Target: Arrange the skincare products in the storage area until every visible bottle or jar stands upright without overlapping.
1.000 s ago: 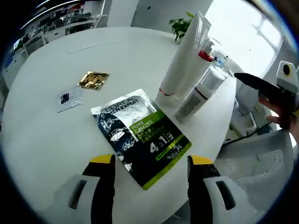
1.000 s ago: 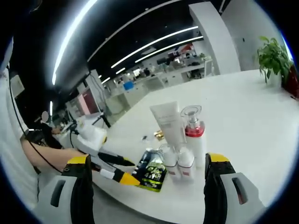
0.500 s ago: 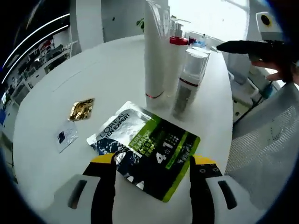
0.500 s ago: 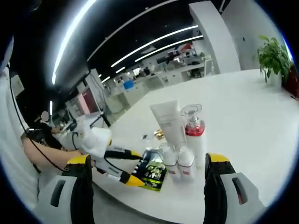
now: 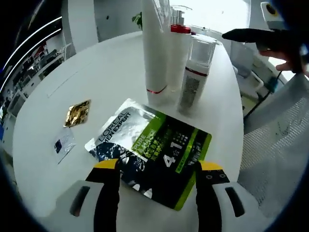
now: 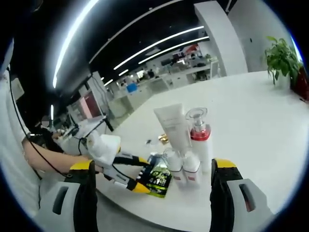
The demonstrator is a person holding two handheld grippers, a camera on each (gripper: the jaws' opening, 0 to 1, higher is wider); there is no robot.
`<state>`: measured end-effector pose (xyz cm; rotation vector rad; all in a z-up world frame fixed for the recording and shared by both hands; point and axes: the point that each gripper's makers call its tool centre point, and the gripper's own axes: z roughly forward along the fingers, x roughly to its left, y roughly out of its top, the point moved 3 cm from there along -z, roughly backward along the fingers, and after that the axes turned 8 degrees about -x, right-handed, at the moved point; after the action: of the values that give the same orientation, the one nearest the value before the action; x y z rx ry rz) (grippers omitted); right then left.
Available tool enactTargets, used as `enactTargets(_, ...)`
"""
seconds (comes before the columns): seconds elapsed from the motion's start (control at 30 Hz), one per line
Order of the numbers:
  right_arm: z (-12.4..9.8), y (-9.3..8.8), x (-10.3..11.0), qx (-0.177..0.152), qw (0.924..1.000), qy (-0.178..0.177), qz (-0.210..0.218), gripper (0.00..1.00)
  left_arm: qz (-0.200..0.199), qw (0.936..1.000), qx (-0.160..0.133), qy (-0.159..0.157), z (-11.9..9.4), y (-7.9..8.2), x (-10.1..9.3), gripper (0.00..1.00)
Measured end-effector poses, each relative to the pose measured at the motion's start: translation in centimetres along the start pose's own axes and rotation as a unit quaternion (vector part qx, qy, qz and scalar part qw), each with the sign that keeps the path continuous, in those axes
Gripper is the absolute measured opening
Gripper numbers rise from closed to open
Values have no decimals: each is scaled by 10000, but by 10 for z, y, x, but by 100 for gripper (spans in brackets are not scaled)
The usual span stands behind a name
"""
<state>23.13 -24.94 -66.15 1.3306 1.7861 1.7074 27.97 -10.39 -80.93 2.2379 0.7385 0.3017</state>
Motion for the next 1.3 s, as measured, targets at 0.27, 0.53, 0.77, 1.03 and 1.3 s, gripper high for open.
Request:
enactTargets(0.27, 0, 0, 0, 8, 10000, -3, -10, 98, -26, 10000, 20, 2, 1, 2, 2, 59)
enactTargets(0.53, 0, -1, -1, 33, 10000, 18, -7, 99, -96, 9999, -30, 51, -1, 4, 4, 60)
enactTargets(0.77, 2, -4, -1, 130, 9999, 22, -108, 99, -131, 9998, -158, 81, -7, 13, 5, 62)
enactTargets(1.03, 4, -8, 2, 259, 9992, 113, -271, 99, -215, 9994, -208, 162, -19, 16, 4, 65)
enactTargets(1.3, 3, -10, 3, 336, 9986, 113, -402, 99, -317, 9985, -335, 280, -33, 19, 2, 68)
